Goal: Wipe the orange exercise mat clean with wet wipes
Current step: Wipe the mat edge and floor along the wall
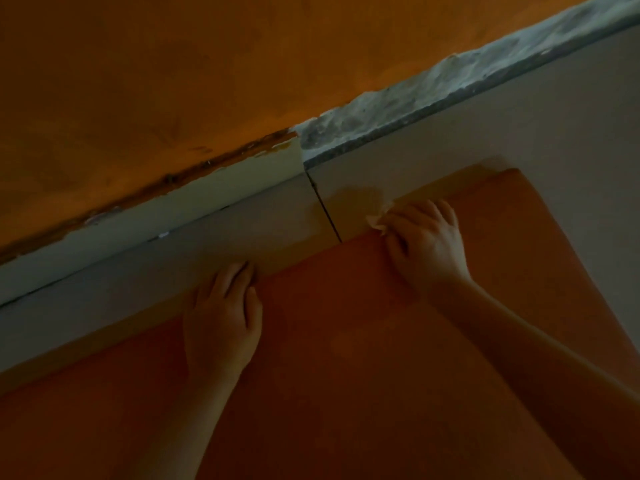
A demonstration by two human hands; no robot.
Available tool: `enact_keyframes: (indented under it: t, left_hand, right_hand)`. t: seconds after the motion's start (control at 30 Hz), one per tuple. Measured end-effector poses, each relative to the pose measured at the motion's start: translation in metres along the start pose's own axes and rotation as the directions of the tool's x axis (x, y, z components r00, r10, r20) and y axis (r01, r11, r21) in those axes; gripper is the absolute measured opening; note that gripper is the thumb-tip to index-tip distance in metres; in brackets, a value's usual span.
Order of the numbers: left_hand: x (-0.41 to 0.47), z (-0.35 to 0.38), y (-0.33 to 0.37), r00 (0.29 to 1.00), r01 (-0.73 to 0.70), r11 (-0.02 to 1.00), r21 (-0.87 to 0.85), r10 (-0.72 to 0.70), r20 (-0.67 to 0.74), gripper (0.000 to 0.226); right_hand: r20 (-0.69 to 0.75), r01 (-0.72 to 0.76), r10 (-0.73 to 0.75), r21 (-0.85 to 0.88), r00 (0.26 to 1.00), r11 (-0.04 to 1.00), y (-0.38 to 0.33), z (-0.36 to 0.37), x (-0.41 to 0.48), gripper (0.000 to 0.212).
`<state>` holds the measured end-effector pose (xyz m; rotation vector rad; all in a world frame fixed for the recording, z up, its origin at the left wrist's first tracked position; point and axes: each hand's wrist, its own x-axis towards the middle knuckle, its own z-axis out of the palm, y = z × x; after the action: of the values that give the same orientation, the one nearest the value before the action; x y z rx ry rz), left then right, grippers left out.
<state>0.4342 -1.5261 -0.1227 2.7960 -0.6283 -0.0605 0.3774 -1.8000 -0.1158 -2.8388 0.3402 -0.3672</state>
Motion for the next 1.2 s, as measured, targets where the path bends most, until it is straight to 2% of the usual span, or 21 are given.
enact_keyframes:
  t: [0.1,0.23,0.33,0.37,0.47,0.5,0.63,0.97,1.2]
  left_hand:
    - [0.0,0.0,0.002,1.0,0.004,1.0,0.031,-0.003,-0.014,0.048]
    - [0.0,-0.002,0.007,0.999,0.041,0.996,0.074,-0.043,0.024,0.05]
    - [0.006,-0.005,0.036,0.975,0.21,0.977,-0.047,-0.205,0.091,0.059]
    - [0.014,-0.002,0.054,0.973,0.212,0.973,-0.088,-0.201,0.118,0.061]
    - [0.035,0.017,0.11,0.994,0.017,0.996,-0.087,-0.008,0.105,0.053]
    - [0.041,0.023,0.12,0.994,-0.002,0.998,-0.066,0.01,0.113,0.051]
    - [0.044,0.034,0.123,0.986,0.021,1.0,0.01,-0.022,0.167,0.049]
    - [0.042,0.036,0.122,0.989,-0.107,0.994,0.038,0.102,0.108,0.047]
    - [0.043,0.036,0.123,0.995,-0.078,0.995,0.066,0.074,0.061,0.047]
  right_hand:
    - [-0.103,-0.057,0.058,0.007,0.993,0.998,-0.01,0.01,-0.007,0.021]
    - [-0.125,-0.068,0.076,0.064,0.989,0.996,-0.006,0.009,-0.006,0.022]
    - [-0.1,-0.07,0.078,0.084,0.992,0.994,-0.006,0.009,-0.007,0.021]
    - [-0.093,-0.074,0.082,0.089,0.992,0.993,-0.006,0.009,-0.007,0.021]
    - [-0.099,-0.091,0.098,0.08,0.99,0.993,-0.004,0.009,-0.007,0.022]
    - [-0.109,-0.103,0.111,0.076,0.988,0.992,-0.004,0.009,-0.008,0.023]
    - [-0.126,-0.111,0.124,0.1,0.984,0.989,-0.006,0.01,-0.007,0.022]
    - [-0.08,-0.113,0.123,0.117,0.989,0.987,-0.006,0.011,-0.007,0.026]
    - [-0.061,-0.09,0.101,0.154,0.993,0.984,-0.002,0.012,-0.005,0.026]
